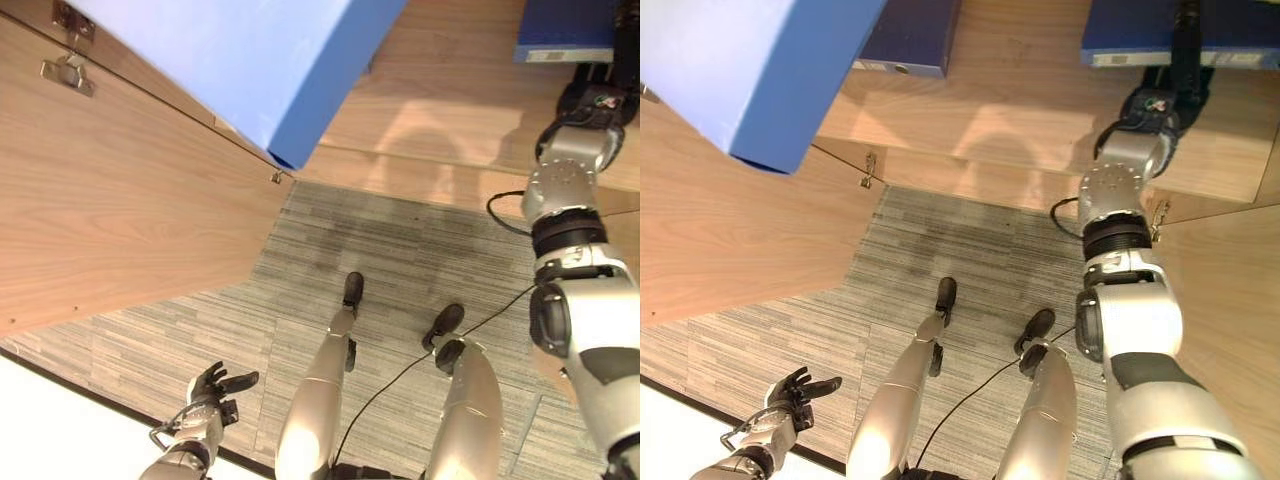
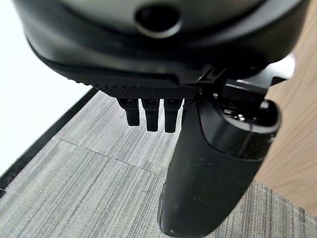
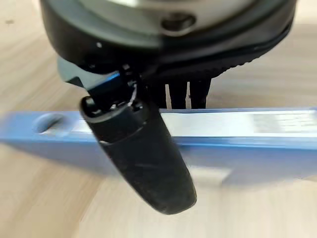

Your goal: Put the empty folder in the office cabinet

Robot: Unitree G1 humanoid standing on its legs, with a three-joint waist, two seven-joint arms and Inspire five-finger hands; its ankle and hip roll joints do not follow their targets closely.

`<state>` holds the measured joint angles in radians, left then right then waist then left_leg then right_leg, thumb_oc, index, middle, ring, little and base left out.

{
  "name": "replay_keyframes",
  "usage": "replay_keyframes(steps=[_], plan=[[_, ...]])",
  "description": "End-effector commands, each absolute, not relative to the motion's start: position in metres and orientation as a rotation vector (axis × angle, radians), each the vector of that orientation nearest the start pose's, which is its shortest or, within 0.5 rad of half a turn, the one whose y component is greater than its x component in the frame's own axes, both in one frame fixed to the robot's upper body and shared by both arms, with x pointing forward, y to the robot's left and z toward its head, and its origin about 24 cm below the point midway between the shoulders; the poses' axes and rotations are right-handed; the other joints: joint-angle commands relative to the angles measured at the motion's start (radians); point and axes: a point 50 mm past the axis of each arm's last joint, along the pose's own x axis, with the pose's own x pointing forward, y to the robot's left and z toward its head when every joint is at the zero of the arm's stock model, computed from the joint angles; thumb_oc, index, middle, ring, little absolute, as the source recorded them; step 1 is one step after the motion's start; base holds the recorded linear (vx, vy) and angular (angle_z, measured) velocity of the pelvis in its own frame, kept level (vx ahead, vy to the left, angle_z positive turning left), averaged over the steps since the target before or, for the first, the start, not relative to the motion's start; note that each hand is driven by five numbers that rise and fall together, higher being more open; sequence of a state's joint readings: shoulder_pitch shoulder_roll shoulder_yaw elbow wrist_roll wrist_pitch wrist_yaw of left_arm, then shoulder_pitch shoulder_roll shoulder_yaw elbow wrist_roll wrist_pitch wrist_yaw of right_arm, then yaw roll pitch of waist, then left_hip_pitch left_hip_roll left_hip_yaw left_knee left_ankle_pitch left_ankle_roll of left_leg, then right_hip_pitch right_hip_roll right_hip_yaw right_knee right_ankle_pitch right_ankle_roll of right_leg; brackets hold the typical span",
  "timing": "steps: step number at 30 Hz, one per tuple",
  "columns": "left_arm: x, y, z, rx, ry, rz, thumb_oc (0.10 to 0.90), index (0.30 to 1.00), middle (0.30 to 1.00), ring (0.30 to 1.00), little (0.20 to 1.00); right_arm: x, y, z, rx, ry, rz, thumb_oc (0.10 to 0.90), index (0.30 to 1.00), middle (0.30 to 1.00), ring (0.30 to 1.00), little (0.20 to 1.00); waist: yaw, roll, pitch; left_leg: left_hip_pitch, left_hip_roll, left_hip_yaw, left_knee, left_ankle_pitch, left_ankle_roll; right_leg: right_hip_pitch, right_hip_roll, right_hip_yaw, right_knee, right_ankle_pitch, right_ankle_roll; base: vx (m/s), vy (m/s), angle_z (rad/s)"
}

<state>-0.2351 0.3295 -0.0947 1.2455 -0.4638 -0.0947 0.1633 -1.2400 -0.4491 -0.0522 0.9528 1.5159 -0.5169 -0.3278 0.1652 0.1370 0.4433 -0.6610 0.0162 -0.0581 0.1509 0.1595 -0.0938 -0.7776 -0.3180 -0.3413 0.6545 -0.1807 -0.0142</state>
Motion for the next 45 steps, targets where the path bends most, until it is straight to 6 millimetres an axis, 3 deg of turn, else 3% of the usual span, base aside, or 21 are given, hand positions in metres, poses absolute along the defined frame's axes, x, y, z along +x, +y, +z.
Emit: replay_keyframes(steps=[1, 7, 9, 11, 13, 14, 15, 17, 19, 21, 28, 30, 33, 35, 38, 41, 42, 43, 44, 45], plan=[[0.149, 0.312, -0.116, 0.154, 0.955, 0.578, 0.8, 0.9, 0.9, 0.9, 0.9, 0.381, -0.27, 0.331, 1.173, -0.798, -0.335, 0.8, 0.9, 0.9, 0.9, 0.9, -0.011, 0.025, -0.051, 0.05, 0.018, 0.052, 0.089, -0.218, 0.002, 0.082, 0.056, 0.078, -0.165, -0.007, 0.083, 0.0, 0.008, -0.08], [0.15, 0.314, -0.115, 0.158, 0.947, 0.582, 0.8, 0.9, 0.9, 0.9, 0.9, 0.386, -0.267, 0.313, 1.155, -0.753, -0.328, 0.8, 0.9, 0.9, 0.9, 0.9, -0.019, 0.026, -0.043, 0.05, 0.017, 0.06, 0.092, -0.221, 0.004, 0.084, 0.057, 0.084, -0.171, -0.001, 0.084, 0.0, 0.004, -0.01], [0.147, 0.318, -0.114, 0.162, 0.957, 0.586, 0.8, 0.9, 0.9, 0.9, 0.9, 0.393, -0.27, 0.298, 0.989, -0.634, -0.363, 0.8, 0.9, 0.9, 0.9, 0.9, -0.022, 0.016, -0.042, 0.05, 0.019, 0.064, 0.093, -0.22, 0.003, 0.086, 0.058, 0.085, -0.176, 0.003, 0.082, 0.0, 0.0, 0.0], [0.144, 0.324, -0.113, 0.174, 0.97, 0.577, 0.8, 0.9, 0.9, 0.9, 0.9, 0.403, -0.271, 0.286, 0.607, -0.433, -0.371, 0.8, 0.9, 0.9, 0.9, 0.9, -0.03, 0.002, -0.037, 0.047, 0.025, 0.071, 0.092, -0.215, 0.0, 0.082, 0.06, 0.086, -0.183, 0.013, 0.077, -0.02, -0.013, 0.0], [0.148, 0.329, -0.109, 0.183, 0.963, 0.565, 0.8, 0.9, 0.9, 0.9, 0.9, 0.409, -0.264, 0.277, 0.358, -0.312, -0.33, 0.8, 0.9, 0.9, 0.9, 0.9, -0.035, -0.011, -0.031, 0.041, 0.029, 0.075, 0.093, -0.211, -0.002, 0.076, 0.064, 0.085, -0.187, 0.022, 0.074, -0.03, -0.026, -0.03], [0.148, 0.329, -0.109, 0.182, 0.963, 0.565, 0.8, 0.9, 0.9, 0.9, 0.9, 0.409, -0.264, 0.277, 0.358, -0.313, -0.33, 0.8, 0.9, 0.9, 0.9, 0.9, -0.035, -0.011, -0.03, 0.041, 0.029, 0.075, 0.093, -0.211, -0.002, 0.076, 0.064, 0.085, -0.187, 0.022, 0.074, -0.04, -0.035, -0.12], [0.151, 0.33, -0.107, 0.189, 0.955, 0.541, 0.8, 0.9, 0.9, 0.9, 0.9, 0.412, -0.264, 0.263, 0.175, -0.208, -0.288, 0.8, 0.9, 0.9, 0.9, 0.9, -0.039, -0.02, -0.026, 0.035, 0.033, 0.077, 0.095, -0.207, -0.005, 0.076, 0.067, 0.083, -0.193, 0.027, 0.072, -0.03, -0.033, -0.16], [0.15, 0.332, -0.106, 0.188, 0.959, 0.527, 0.8, 0.9, 0.9, 0.9, 0.9, 0.41, -0.271, 0.26, 0.106, -0.169, -0.279, 0.8, 0.9, 0.9, 0.9, 0.9, -0.039, -0.023, -0.021, 0.033, 0.037, 0.076, 0.095, -0.204, -0.008, 0.077, 0.069, 0.081, -0.199, 0.032, 0.073, -0.02, -0.034, -0.12], [0.151, 0.332, -0.106, 0.189, 0.958, 0.51, 0.8, 0.9, 0.9, 0.9, 0.9, 0.41, -0.272, 0.262, 0.121, -0.174, -0.248, 0.8, 0.9, 0.9, 0.9, 0.9, -0.038, -0.023, -0.017, 0.031, 0.039, 0.076, 0.096, -0.201, -0.009, 0.079, 0.07, 0.081, -0.206, 0.035, 0.073, -0.01, -0.018, -0.15], [0.151, 0.332, -0.106, 0.176, 0.956, 0.502, 0.8, 0.9, 0.9, 0.9, 0.9, 0.407, -0.265, 0.272, 0.301, -0.29, -0.145, 0.8, 0.9, 0.9, 0.9, 0.9, -0.038, -0.021, -0.011, 0.035, 0.041, 0.078, 0.093, -0.199, -0.009, 0.084, 0.074, 0.083, -0.211, 0.034, 0.076, 0.0, -0.009, -0.14], [0.146, 0.332, -0.107, 0.163, 0.952, 0.524, 0.8, 0.9, 0.9, 0.9, 0.9, 0.396, -0.251, 0.301, 0.677, -0.581, 0.017, 0.8, 0.9, 0.9, 0.9, 0.9, -0.041, -0.012, -0.006, 0.041, 0.043, 0.082, 0.098, -0.208, -0.007, 0.094, 0.077, 0.089, -0.218, 0.033, 0.082, 0.0, -0.001, -0.02], [0.145, 0.332, -0.108, 0.175, 0.956, 0.523, 0.8, 0.9, 0.9, 0.9, 0.9, 0.394, -0.25, 0.3, 0.766, -0.627, 0.033, 0.8, 0.9, 0.9, 0.9, 0.9, -0.04, -0.009, -0.005, 0.043, 0.043, 0.083, 0.097, -0.209, -0.007, 0.097, 0.077, 0.089, -0.222, 0.034, 0.084, 0.0, 0.0, 0.0], [0.143, 0.334, -0.107, 0.189, 0.957, 0.519, 0.8, 0.9, 0.9, 0.9, 0.9, 0.393, -0.252, 0.294, 0.738, -0.623, 0.02, 0.8, 0.9, 0.9, 0.9, 0.9, -0.041, -0.011, -0.007, 0.044, 0.044, 0.083, 0.097, -0.209, -0.007, 0.099, 0.076, 0.09, -0.226, 0.037, 0.087, 0.0, 0.0, 0.0], [0.14, 0.339, -0.106, 0.188, 0.968, 0.525, 0.8, 0.9, 0.9, 0.9, 0.9, 0.396, -0.268, 0.279, 0.512, -0.489, -0.097, 0.8, 0.9, 0.9, 0.9, 0.9, -0.044, -0.02, -0.01, 0.041, 0.045, 0.085, 0.095, -0.204, -0.009, 0.099, 0.078, 0.091, -0.234, 0.042, 0.084, -0.02, 0.003, 0.01], [0.14, 0.344, -0.103, 0.19, 0.973, 0.526, 0.8, 0.9, 0.9, 0.9, 0.9, 0.4, -0.291, 0.26, -0.086, -0.176, -0.242, 0.8, 0.9, 0.9, 0.9, 0.9, -0.049, -0.037, -0.013, 0.029, 0.049, 0.086, 0.094, -0.194, -0.011, 0.089, 0.081, 0.09, -0.244, 0.057, 0.077, -0.04, -0.012, 0.01], [0.148, 0.347, -0.098, 0.203, 0.959, 0.519, 0.8, 0.9, 0.9, 0.9, 0.9, 0.406, -0.286, 0.257, -0.796, 0.063, -0.223, 0.8, 0.9, 0.9, 0.9, 0.9, -0.045, -0.052, -0.01, 0.021, 0.051, 0.085, 0.086, -0.181, -0.01, 0.085, 0.085, 0.085, -0.261, 0.072, 0.073, -0.05, -0.024, -0.02], [0.148, 0.347, -0.098, 0.201, 0.959, 0.519, 0.8, 0.9, 0.9, 0.9, 0.9, 0.406, -0.286, 0.257, -0.799, 0.063, -0.222, 0.8, 0.9, 0.9, 0.9, 0.9, -0.047, -0.05, -0.009, 0.022, 0.051, 0.085, 0.086, -0.181, -0.01, 0.086, 0.085, 0.084, -0.261, 0.072, 0.073, -0.03, -0.036, -0.07], [0.15, 0.348, -0.097, 0.204, 0.964, 0.506, 0.8, 0.9, 0.9, 0.9, 0.9, 0.406, -0.278, 0.249, -1.03, 0.109, -0.114, 0.8, 0.9, 0.9, 0.9, 0.9, -0.052, -0.062, -0.008, 0.023, 0.051, 0.081, 0.081, -0.177, -0.01, 0.091, 0.088, 0.082, -0.269, 0.075, 0.072, -0.02, -0.023, -0.06], [0.15, 0.348, -0.097, 0.204, 0.964, 0.506, 0.8, 0.9, 0.9, 0.9, 0.9, 0.406, -0.278, 0.249, -1.03, 0.11, -0.115, 0.8, 0.9, 0.9, 0.9, 0.9, -0.052, -0.061, -0.008, 0.024, 0.051, 0.081, 0.081, -0.176, -0.01, 0.092, 0.088, 0.081, -0.269, 0.075, 0.072, -0.03, -0.04, -0.04], [0.148, 0.346, -0.099, 0.216, 0.979, 0.472, 0.8, 0.9, 0.9, 0.9, 0.9, 0.4, -0.283, 0.231, -1.106, 0.167, -0.041, 0.8, 0.9, 0.9, 0.9, 0.9, -0.053, -0.068, -0.006, 0.029, 0.051, 0.079, 0.077, -0.175, -0.01, 0.1, 0.089, 0.077, -0.275, 0.077, 0.072, 0.0, 0.0, 0.0]])
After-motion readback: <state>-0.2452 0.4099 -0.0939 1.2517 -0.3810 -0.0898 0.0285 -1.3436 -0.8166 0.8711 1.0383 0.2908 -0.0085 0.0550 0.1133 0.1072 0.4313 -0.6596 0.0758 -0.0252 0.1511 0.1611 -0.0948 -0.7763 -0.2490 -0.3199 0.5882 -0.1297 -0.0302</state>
